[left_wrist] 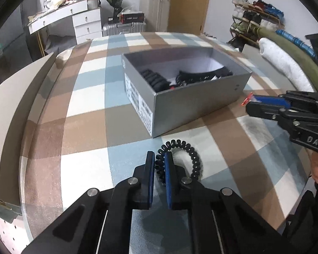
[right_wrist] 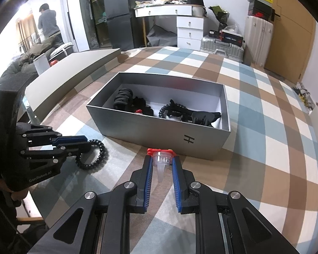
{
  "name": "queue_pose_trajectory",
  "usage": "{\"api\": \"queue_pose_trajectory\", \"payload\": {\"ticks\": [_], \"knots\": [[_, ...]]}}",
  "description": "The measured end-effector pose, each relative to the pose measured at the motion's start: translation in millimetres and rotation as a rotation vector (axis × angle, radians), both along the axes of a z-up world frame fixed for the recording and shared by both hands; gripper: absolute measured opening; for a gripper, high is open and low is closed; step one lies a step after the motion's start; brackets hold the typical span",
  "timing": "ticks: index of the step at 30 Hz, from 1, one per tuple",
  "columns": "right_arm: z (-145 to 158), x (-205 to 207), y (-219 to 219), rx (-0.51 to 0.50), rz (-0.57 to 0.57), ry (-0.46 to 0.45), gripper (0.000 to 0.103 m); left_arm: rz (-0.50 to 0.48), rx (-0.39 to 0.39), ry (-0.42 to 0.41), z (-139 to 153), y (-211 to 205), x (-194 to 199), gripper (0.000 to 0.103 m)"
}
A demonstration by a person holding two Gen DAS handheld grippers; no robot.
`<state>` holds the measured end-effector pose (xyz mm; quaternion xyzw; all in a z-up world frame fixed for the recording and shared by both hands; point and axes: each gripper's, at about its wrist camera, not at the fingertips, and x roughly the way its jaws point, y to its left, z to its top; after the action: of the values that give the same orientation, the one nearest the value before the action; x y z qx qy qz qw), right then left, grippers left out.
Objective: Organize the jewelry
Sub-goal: 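Carry the hair tie with the left tool while the right tool carries the ring holder over the box, then open the left gripper over the box while the right gripper releases the ring holder inside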
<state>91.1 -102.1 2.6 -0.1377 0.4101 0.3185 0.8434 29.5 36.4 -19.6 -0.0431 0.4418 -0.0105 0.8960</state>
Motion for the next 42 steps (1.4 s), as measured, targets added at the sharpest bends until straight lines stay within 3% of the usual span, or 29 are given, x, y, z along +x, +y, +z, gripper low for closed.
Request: {"api": "queue_pose_trajectory", "payload": {"ticks": [12, 20, 39, 42], "knots": [[23.6, -5.8, -4.8, 0.09, 0.01, -0.06, 0.017, 0.001, -0.021, -0.175, 45.5, -3.5, -12.1, 0.004], [37.5, 10.2, -8.8, 0.189, -0.009, -0.069, 0.017, 0.054, -0.068, -0.229, 55.1, 3.5, 19.9, 0.004], [25.0, 46.4, 12.9, 0.184, -0.028, -0.033, 0.018, 0.069, -0.018, -0.215, 45.4, -4.8, 57.9, 0.004], [22.8, 48.6, 12.0, 0.184, -0.032, -0.022, 0.02, 0.087, 0.019, -0.201, 43.1, -8.4, 58.9, 0.005]]}}
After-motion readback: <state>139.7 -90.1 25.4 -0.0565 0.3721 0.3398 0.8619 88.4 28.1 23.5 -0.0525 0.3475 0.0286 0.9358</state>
